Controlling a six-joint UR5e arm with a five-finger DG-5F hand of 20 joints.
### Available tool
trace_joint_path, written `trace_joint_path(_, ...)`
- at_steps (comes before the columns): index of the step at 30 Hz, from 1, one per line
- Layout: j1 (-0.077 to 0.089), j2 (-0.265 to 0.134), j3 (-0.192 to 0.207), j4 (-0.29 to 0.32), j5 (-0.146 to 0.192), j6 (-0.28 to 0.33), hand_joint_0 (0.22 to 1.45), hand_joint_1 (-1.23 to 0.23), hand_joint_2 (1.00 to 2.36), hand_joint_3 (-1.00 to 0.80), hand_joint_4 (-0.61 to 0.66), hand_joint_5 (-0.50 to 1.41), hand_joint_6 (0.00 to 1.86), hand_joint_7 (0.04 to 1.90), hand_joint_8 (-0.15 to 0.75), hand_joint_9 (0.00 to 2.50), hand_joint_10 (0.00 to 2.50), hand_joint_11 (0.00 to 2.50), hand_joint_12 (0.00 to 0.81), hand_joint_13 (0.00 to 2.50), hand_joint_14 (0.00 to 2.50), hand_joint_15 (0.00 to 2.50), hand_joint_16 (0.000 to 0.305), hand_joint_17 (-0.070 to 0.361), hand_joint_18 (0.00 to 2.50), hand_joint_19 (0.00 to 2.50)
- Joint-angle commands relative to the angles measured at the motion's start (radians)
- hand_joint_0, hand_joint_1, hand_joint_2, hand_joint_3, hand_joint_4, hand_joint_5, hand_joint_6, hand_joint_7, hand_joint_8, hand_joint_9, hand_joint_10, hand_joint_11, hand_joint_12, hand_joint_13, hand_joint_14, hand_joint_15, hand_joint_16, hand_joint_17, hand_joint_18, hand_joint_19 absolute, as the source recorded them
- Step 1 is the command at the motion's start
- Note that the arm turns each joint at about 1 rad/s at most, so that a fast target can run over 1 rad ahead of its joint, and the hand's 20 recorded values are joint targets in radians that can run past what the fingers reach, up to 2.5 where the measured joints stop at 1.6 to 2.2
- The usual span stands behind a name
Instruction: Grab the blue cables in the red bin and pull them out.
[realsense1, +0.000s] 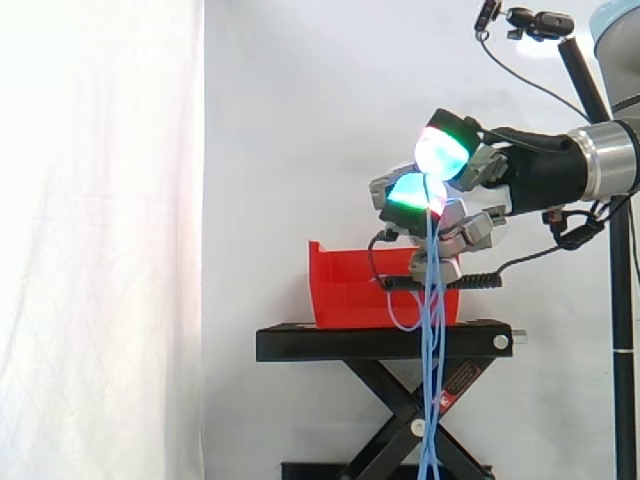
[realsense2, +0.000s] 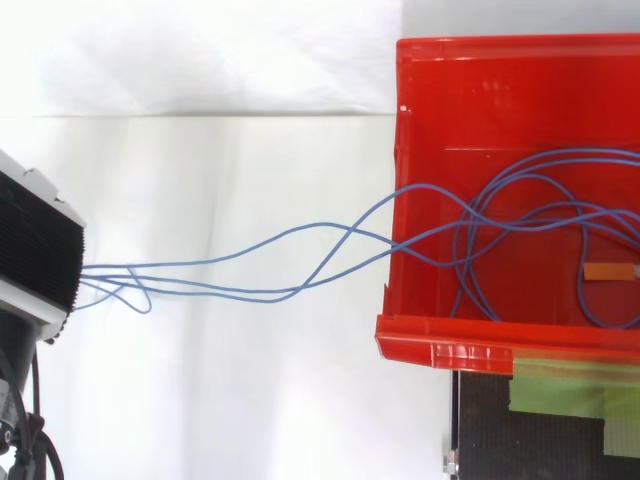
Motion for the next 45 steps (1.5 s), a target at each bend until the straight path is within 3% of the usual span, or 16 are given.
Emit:
trace_joint_path(1, 0.001, 0.000, 0.000, -0.001, 0.000, 0.000, 0.95, -0.91, 1.00, -1.00, -0.06, 0.60, 1.17, 0.53, 0.149, 1.36, 0.00, 2.00, 0.270, 1.52, 0.31, 1.83, 0.047, 0.106, 1.03, 1.05)
trace_joint_path(34, 0.001, 0.000, 0.000, 0.001, 0.000, -0.002, 0.95, -0.92, 1.00, -1.00, -0.07, 0.61, 1.16, 0.54, 0.152, 1.37, 0.01, 1.99, 0.268, 1.51, 0.29, 1.84, 0.048, 0.107, 1.03, 1.05)
trace_joint_path(45, 0.000, 0.000, 0.000, 0.001, 0.000, 0.000, 0.95, -0.92, 1.00, -1.00, -0.08, 0.61, 1.15, 0.55, 0.133, 1.37, 0.01, 1.89, 0.261, 1.52, 0.27, 1.85, 0.046, 0.104, 1.04, 1.06)
